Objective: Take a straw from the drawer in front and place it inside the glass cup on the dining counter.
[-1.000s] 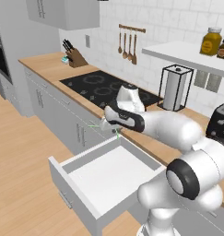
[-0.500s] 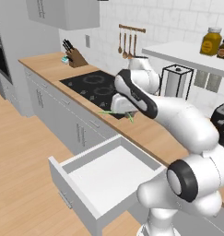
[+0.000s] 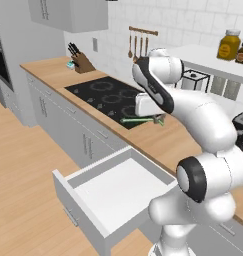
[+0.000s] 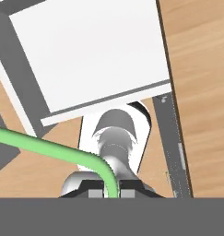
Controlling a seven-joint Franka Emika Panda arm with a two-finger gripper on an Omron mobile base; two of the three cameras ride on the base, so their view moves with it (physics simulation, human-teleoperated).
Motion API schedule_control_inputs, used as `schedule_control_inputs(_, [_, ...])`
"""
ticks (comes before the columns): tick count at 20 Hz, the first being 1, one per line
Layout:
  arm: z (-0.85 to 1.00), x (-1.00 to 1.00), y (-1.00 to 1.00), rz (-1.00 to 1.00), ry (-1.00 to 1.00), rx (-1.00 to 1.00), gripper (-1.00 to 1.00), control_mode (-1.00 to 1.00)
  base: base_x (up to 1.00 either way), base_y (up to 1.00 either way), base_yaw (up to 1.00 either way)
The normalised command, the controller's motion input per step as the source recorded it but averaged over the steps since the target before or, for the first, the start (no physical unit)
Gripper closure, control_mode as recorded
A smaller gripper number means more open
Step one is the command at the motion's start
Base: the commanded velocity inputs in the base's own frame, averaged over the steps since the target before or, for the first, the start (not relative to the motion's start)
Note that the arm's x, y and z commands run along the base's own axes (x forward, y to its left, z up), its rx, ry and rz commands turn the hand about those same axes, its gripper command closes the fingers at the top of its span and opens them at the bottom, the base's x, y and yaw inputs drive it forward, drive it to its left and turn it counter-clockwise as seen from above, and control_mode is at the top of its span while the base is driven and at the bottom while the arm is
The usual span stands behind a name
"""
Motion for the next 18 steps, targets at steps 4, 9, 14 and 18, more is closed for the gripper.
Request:
schedule_control_inputs(4, [-0.18, -0.67, -0.31, -0.09, 0.01, 0.0, 1.0, -1.0, 0.0, 0.0, 0.0])
schedule_control_inputs(9, [-0.31, -0.48, -0.16, -0.07, 0.0, 0.0, 1.0, -1.0, 0.0, 0.0, 0.0])
schedule_control_inputs(14, [-0.08, -0.14, 0.0, -0.01, 0.0, 0.0, 1.0, 1.0, -0.41, 0.0, 0.0])
schedule_control_inputs(18, [0.0, 0.0, 0.0, 0.0, 0.0, 0.0, 1.0, 1.0, -1.0, 0.27, 0.01])
